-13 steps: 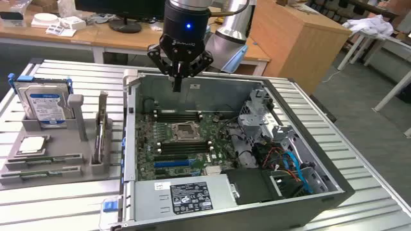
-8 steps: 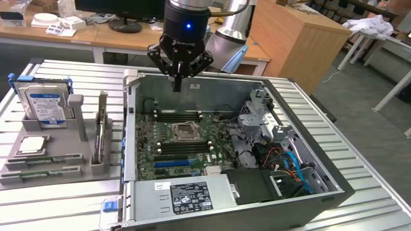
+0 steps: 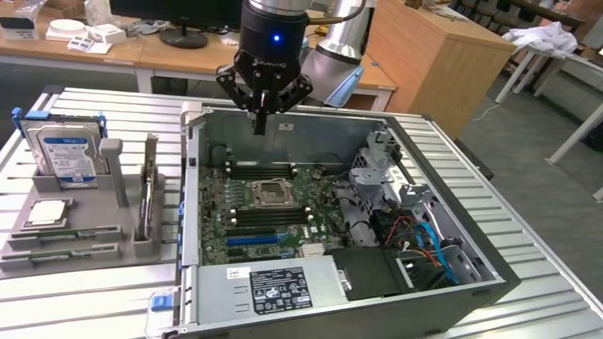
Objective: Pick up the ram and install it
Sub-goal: 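Reach for the ram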
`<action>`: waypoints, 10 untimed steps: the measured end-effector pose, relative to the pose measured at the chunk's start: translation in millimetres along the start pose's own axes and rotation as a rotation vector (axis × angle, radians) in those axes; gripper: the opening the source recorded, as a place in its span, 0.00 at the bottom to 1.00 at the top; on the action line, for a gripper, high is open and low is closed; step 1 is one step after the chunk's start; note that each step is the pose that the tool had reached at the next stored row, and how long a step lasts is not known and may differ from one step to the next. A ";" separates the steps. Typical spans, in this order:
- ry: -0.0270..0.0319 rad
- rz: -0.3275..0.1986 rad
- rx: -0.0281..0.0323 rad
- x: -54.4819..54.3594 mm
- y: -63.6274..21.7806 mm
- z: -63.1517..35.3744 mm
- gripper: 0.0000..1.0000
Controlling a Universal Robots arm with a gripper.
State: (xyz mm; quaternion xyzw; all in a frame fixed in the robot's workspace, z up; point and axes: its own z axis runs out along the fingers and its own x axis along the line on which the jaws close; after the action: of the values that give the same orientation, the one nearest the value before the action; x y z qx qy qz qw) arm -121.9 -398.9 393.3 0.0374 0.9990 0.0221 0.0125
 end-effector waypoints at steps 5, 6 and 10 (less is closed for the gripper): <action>-0.0001 0.000 0.0000 9.3 -0.4 -0.2 0.11; 0.0000 0.000 0.0000 12.6 -0.6 -0.2 0.11; 0.0000 0.000 -0.0001 26.7 -1.3 -0.5 0.11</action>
State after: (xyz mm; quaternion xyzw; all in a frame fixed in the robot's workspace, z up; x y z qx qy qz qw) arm -148.6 -398.2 393.1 0.0374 0.9990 0.0221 0.0125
